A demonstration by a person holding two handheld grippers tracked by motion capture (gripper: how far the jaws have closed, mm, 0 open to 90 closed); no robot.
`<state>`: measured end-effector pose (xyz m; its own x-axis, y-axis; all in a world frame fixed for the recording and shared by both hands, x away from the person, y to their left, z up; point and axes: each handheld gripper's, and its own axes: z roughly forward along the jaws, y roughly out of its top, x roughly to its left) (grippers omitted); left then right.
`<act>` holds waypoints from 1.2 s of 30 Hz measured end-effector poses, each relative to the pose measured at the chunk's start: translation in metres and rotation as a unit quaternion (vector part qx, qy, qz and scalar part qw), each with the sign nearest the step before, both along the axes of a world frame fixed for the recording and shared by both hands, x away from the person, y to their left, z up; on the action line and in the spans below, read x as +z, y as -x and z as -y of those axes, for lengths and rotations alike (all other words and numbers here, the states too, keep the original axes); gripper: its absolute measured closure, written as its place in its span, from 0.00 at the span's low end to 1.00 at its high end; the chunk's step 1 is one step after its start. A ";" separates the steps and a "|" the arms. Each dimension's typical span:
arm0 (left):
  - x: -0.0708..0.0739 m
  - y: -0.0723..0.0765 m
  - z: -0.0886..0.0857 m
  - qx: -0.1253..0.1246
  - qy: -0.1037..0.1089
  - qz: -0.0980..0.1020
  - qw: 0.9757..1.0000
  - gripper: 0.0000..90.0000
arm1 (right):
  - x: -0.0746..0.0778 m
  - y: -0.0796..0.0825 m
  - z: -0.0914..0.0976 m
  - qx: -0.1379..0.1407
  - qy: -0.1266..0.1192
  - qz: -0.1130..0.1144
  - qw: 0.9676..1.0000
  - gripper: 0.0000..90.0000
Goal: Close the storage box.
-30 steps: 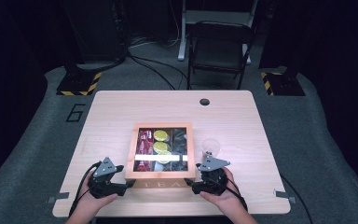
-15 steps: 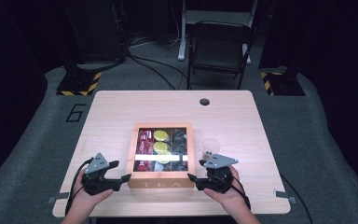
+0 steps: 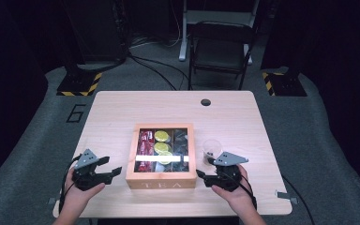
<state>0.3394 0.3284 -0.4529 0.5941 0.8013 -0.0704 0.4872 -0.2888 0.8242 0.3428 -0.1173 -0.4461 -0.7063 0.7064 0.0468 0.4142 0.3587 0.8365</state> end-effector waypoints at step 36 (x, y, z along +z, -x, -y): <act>-0.028 -0.025 -0.013 0.036 -0.014 -0.026 0.999 0.38 | -0.021 -0.001 0.012 -0.024 0.024 0.010 0.999 0.45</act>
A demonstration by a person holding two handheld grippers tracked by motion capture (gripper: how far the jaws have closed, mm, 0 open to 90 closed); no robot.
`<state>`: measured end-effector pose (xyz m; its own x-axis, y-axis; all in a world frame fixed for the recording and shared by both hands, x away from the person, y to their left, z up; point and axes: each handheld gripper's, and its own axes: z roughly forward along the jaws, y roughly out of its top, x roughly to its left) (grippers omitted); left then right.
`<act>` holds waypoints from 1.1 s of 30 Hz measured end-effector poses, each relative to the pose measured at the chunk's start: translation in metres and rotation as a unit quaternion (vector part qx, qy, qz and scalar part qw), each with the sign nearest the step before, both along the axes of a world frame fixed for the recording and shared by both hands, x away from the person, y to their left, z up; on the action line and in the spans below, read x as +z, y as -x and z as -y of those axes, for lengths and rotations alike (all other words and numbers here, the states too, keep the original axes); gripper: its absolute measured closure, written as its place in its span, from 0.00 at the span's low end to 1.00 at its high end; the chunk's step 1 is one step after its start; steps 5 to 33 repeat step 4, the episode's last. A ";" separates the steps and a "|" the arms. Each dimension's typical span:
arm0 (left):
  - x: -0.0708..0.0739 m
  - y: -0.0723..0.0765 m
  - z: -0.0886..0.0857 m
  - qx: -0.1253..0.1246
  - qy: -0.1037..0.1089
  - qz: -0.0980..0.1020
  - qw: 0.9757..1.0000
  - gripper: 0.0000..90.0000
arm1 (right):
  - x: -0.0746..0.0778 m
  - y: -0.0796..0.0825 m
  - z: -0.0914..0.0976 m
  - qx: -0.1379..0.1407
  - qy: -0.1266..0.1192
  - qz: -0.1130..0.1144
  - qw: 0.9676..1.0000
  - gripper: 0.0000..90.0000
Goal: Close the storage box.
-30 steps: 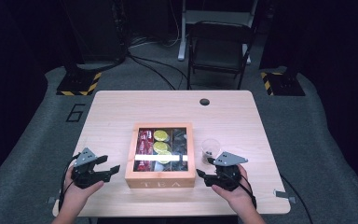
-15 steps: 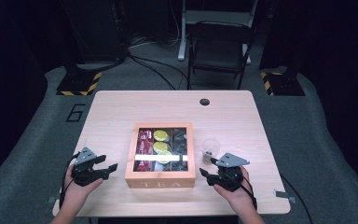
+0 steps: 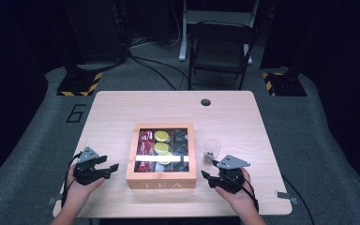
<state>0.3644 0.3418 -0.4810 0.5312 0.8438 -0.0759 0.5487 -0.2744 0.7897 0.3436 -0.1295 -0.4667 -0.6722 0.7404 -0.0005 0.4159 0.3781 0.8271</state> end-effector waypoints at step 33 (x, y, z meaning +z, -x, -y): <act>0.001 -0.003 0.002 0.000 0.002 0.001 1.000 0.38 | 0.002 0.005 0.003 0.010 -0.009 -0.001 1.000 0.44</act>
